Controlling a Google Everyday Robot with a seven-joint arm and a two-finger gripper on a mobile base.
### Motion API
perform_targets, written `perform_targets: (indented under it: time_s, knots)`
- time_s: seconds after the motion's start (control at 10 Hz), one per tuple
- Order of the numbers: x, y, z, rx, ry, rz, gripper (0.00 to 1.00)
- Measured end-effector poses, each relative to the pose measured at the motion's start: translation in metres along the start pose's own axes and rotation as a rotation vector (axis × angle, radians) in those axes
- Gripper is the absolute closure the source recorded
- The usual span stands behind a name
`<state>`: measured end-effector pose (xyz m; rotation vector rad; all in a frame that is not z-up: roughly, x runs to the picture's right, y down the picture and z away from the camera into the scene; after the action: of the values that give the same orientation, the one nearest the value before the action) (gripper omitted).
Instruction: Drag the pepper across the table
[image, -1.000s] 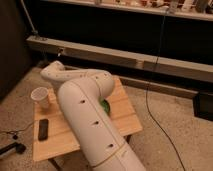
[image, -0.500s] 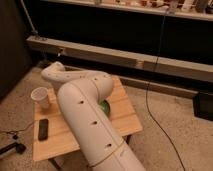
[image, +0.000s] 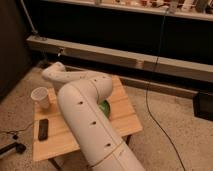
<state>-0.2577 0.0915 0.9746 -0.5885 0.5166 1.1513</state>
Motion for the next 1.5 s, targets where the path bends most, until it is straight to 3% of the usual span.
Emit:
perform_targets:
  time_s: [0.4,0.7,1.5]
  knots:
    - [-0.0013,-0.0021,-0.0018,-0.005,-0.001,-0.003,0.35]
    - [-0.0026,-0.0045,-0.0046,-0.005,-0.006,-0.002,0.45]
    - [0.001,0.0024,0.0002,0.004,0.006,-0.014,0.45]
